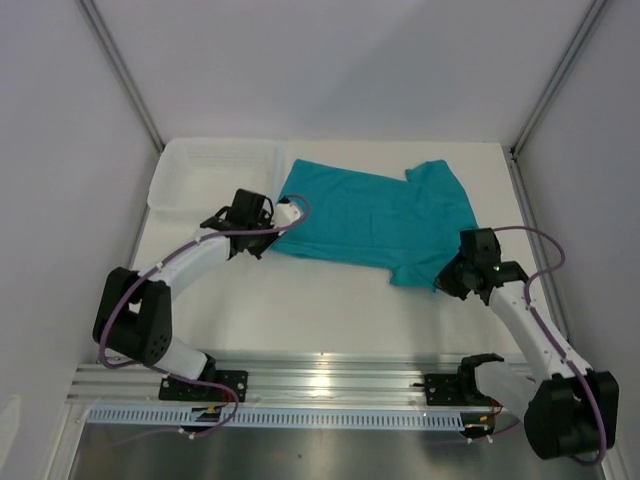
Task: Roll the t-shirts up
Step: Fold the tshirt
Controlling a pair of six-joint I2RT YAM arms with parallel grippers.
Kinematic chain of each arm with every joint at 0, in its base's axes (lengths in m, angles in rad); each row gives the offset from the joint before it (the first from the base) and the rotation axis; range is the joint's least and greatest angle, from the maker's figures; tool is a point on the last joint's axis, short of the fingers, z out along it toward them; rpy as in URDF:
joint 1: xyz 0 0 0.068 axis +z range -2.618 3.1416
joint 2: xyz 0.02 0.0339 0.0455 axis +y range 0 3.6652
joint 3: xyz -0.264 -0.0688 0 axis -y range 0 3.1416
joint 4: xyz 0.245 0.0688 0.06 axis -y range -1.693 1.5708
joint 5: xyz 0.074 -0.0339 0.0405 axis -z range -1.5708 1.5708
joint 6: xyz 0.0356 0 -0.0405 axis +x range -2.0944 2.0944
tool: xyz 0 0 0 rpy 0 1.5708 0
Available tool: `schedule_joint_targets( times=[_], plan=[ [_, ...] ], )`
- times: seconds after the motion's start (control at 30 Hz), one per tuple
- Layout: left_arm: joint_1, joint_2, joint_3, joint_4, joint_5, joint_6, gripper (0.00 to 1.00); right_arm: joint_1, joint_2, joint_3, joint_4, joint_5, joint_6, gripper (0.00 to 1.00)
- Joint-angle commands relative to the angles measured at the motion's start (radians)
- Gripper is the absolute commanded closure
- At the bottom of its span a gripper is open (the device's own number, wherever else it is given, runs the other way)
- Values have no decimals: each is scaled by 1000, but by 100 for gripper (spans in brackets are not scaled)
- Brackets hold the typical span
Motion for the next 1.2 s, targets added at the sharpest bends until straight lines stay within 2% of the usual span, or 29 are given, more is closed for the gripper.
schedule_joint_targets(
  times=[0.0, 0.2, 0.37, 0.53, 0.63, 0.77, 1.0, 1.17],
  plan=[
    [2, -67, -59, -5, 39, 24, 99, 61, -113, 11, -180, 71, 76, 100],
    [1, -137, -139, -42, 26, 33, 99, 205, -242, 36, -368, 127, 197, 100],
    [-4, -200, -199, -85, 65, 38, 99, 224, -362, 50, -516, 140, 273, 100],
    [-7, -208, -233, -94, 73, 45, 99, 239, -416, 56, -515, 150, 297, 100],
    [-6, -176, -221, -71, 69, 38, 100, 239, -361, 77, -466, 195, 237, 100],
    [-4, -113, -155, -60, 38, -5, 99, 218, -194, 102, -296, 219, 110, 100],
    [1, -4, -40, -56, -5, -31, 99, -68, 25, 116, -27, 56, -131, 100],
    [8, 37, -1, -63, -10, -33, 99, -98, 185, 201, 56, 28, -214, 100]
  ],
)
